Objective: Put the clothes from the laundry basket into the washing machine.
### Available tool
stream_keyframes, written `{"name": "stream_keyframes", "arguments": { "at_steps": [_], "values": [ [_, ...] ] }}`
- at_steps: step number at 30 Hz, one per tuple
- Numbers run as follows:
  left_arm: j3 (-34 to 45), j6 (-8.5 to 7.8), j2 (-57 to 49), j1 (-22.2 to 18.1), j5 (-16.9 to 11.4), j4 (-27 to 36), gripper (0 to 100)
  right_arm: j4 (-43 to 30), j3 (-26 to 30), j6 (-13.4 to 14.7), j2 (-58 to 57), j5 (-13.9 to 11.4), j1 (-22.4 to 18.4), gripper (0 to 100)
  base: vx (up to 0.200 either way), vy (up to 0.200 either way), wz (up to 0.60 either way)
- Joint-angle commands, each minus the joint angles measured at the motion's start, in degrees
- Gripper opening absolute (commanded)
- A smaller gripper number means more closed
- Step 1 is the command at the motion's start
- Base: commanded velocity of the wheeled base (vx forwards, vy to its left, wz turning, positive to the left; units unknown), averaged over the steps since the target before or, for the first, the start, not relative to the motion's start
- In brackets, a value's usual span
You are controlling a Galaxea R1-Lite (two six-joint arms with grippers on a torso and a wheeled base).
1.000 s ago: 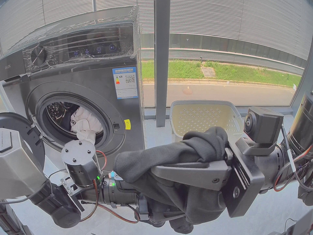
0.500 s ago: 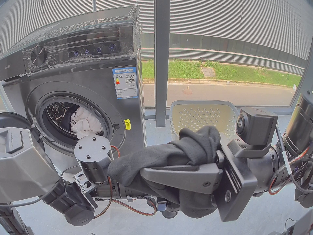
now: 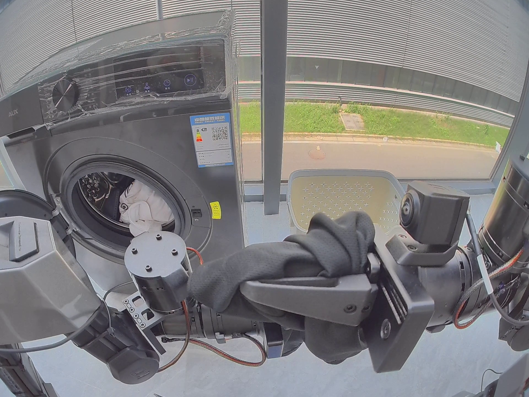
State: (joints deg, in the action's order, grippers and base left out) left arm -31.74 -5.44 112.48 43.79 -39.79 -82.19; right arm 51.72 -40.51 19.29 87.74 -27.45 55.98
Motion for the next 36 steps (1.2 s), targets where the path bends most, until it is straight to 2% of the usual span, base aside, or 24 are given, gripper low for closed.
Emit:
{"name": "stream_keyframes", "arguments": {
  "at_steps": [1,5,6,11,12,18,20,22,24,26,27,28,29,31,32,33,34,35,36],
  "values": [
    [-0.07,0.08,-0.33,-0.02,0.24,0.01,0,0.04,0.17,0.05,-0.20,0.03,-0.08,0,0.000,0.000,0.00],
    [-0.07,0.43,-1.04,-0.11,0.50,0.01,0,0.04,0.43,0.23,-0.20,0.03,-0.70,0,0.000,0.000,0.00],
    [0.46,1.57,-2.27,-0.11,1.47,-0.52,0,0.04,1.13,0.49,-0.20,0.03,-2.28,0,0.000,0.000,0.00],
    [0.37,2.98,-2.71,-0.11,2.26,-1.66,0,0.04,1.22,0.93,-0.11,-0.23,-3.33,0,0.000,0.000,0.00],
    [0.46,2.98,-2.71,-0.11,2.35,-1.75,0,0.04,1.22,0.84,-0.02,-0.23,-3.33,100,0.000,0.000,0.00],
    [0.37,3.06,-2.97,-0.72,2.88,-1.75,0,0.04,2.28,1.28,-0.46,0.03,-3.68,100,0.000,0.000,0.00],
    [0.46,3.33,-3.41,-1.51,3.49,-1.66,0,0.04,4.65,1.37,-2.22,0.12,-3.77,100,0.000,0.000,0.00],
    [0.46,4.56,-3.76,-2.83,4.19,-1.92,0,-0.04,8.96,2.07,-4.33,0.56,-4.39,100,0.000,0.000,0.00],
    [0.54,5.61,-4.29,-3.97,4.99,-2.89,0,0.04,14.23,2.34,-6.26,2.05,-6.58,100,0.000,0.000,0.00],
    [0.72,6.49,-5.08,-4.33,5.34,-3.50,0,-0.04,17.22,2.34,-7.05,2.93,-9.75,100,0.000,0.000,0.00],
    [1.16,7.46,-5.52,-4.41,5.69,-3.86,0,-0.04,18.98,2.25,-7.14,3.90,-14.76,100,0.000,0.000,0.00],
    [1.51,7.72,-5.70,-4.41,5.86,-4.12,0,-0.04,19.42,2.07,-6.96,4.43,-17.04,100,0.000,0.000,0.00],
    [2.48,8.16,-6.49,-4.41,6.13,-4.73,0,0.04,19.77,1.90,-6.70,5.83,-21.97,100,0.000,0.000,0.00],
    [4.32,8.43,-7.45,-4.33,6.22,-5.00,0,-0.04,19.59,1.81,-6.17,7.94,-27.94,100,0.000,0.000,0.00],
    [5.03,8.43,-7.72,-4.24,6.22,-5.09,0,0.04,19.59,1.63,-5.82,8.64,-29.96,100,0.000,0.000,0.00],
    [5.03,8.43,-7.72,-4.24,6.22,-5.09,0,0.04,19.59,1.63,-5.82,8.64,-29.96,100,0.000,0.000,0.00],
    [6.08,8.60,-8.33,-4.24,6.30,-5.09,0,-0.04,19.68,0.93,-6.17,9.61,-32.86,100,0.000,0.000,0.00],
    [6.08,8.60,-8.33,-4.24,6.30,-5.09,0,-0.04,19.68,0.93,-6.17,9.61,-32.86,100,0.000,0.000,0.00],
    [6.26,9.22,-8.68,-4.33,6.66,-5.00,0,-0.04,20.12,0.40,-7.05,10.31,-34.36,100,0.000,0.000,0.00]
  ]
}}
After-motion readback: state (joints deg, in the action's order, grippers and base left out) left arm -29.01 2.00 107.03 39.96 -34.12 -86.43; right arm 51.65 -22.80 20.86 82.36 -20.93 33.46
